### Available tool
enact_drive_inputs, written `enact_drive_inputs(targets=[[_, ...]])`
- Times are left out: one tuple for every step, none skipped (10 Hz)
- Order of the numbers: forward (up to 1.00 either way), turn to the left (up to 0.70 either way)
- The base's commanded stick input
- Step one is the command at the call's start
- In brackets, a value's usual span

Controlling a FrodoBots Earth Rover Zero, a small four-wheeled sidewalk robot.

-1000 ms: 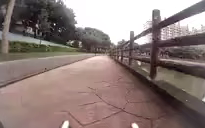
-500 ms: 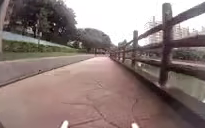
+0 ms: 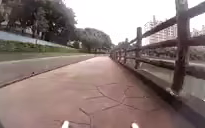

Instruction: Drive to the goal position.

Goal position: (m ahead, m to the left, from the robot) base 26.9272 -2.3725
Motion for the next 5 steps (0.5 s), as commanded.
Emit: enact_drive_inputs(targets=[[0.7,0.0],[0.7,0.0],[0.7,0.0],[0.7,0.0],[0.7,0.0]])
